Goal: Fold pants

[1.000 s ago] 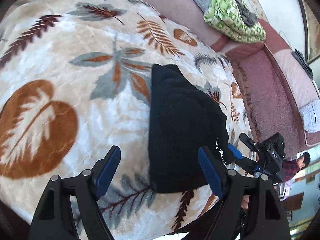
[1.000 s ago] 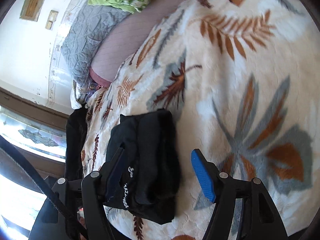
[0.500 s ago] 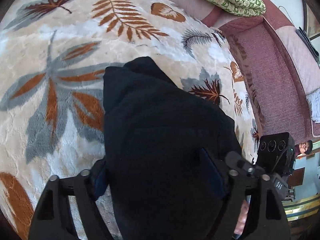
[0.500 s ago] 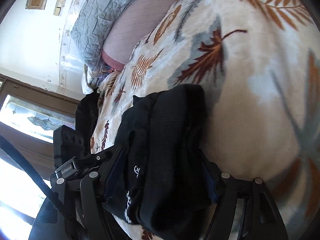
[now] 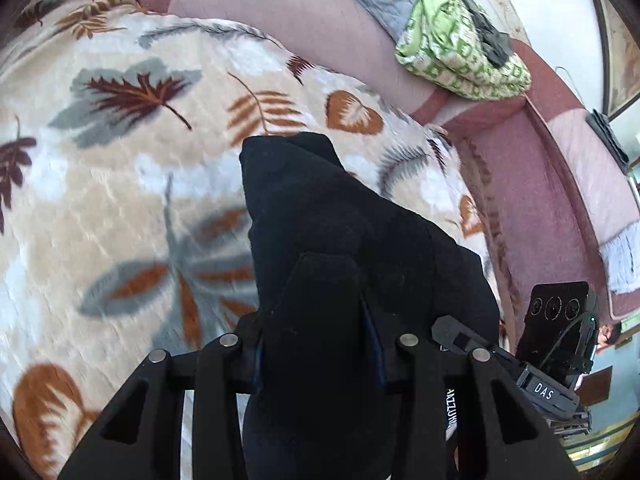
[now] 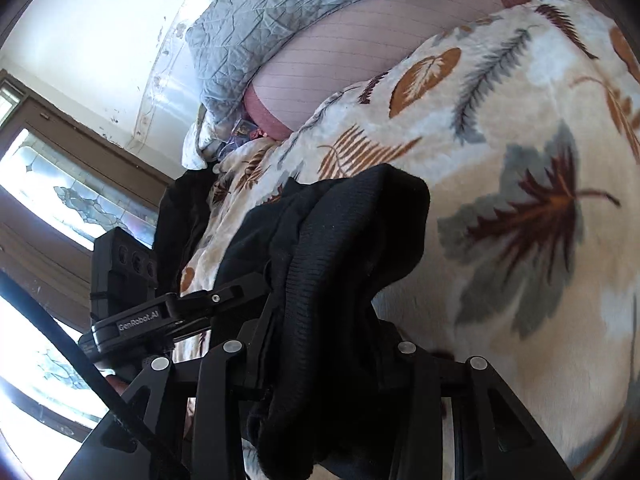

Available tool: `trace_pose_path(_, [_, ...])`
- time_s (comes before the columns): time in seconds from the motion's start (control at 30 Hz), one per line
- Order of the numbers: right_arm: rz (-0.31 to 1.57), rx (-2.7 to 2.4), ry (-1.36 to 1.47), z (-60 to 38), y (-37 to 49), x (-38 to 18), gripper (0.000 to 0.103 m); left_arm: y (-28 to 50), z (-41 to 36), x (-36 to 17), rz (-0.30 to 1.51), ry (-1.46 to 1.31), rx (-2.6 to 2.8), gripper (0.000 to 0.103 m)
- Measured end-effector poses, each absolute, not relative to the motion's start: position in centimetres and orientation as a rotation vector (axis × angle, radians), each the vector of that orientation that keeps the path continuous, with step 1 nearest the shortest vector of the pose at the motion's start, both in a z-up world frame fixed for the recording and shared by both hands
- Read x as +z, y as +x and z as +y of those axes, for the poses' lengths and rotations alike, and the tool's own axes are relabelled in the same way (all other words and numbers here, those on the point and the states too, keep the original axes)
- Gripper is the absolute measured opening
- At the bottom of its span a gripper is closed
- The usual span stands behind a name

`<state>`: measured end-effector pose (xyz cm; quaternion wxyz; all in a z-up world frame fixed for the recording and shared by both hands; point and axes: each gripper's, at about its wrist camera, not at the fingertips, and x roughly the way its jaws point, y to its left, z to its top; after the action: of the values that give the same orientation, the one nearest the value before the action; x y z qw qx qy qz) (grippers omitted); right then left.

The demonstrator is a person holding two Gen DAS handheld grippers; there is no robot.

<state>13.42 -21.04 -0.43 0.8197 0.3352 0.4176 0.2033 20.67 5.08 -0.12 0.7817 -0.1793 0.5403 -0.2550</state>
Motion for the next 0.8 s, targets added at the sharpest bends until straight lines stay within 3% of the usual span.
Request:
trace_pose_path(0.1, [0.919,0.402,0.695,-21.0,16.3,-1.4,0.040,22.3,4.8,-1.8,1.181,-0.345,-0.484,0.042])
trace_pose_path(0.17, [0.954,0.372,0.670,-20.9,18.2,-2.6,0.040,23.1,4.5,-3.3,1.190,-0.265,-0.407,0.057])
trace_pose_path(0.2, [0.970,0.358,0.654,-20.8,18.7,-3.2,0.040,23.3,4.7,-4.0,1.192,-0.240,-0.374,0.071])
trace_pose_path(0.23, [1.003,0.336,0.629,-20.6,19.4,-4.3,0.046,23.3,5.1,-4.2,1.195,-0.248,-0.355,0.076])
trace_pose_path(0.27, [1.029,0.315,0.616,-20.6,19.7,-5.1,0.055,23.3,5.6,-4.1,1.202,-0.283,-0.363,0.076])
trace_pose_path(0.43, [1.024,0.271,0.622,-21.9,18.4,-4.6,0.058,20.9,7.8,-0.9,1.154,-0.269,-0.355,0.076])
trace_pose_path(0.6, [0.831,0.252,0.622,-23.6,14.6,0.9,0.065,16.8,8.0,1.4,1.074,-0.303,-0.408,0.076])
trace_pose_path(0.8, [0.886,0.392,0.760,-21.3,13.9,-1.1,0.066,15.5,5.5,-4.9,1.206,-0.309,-0.397,0.080])
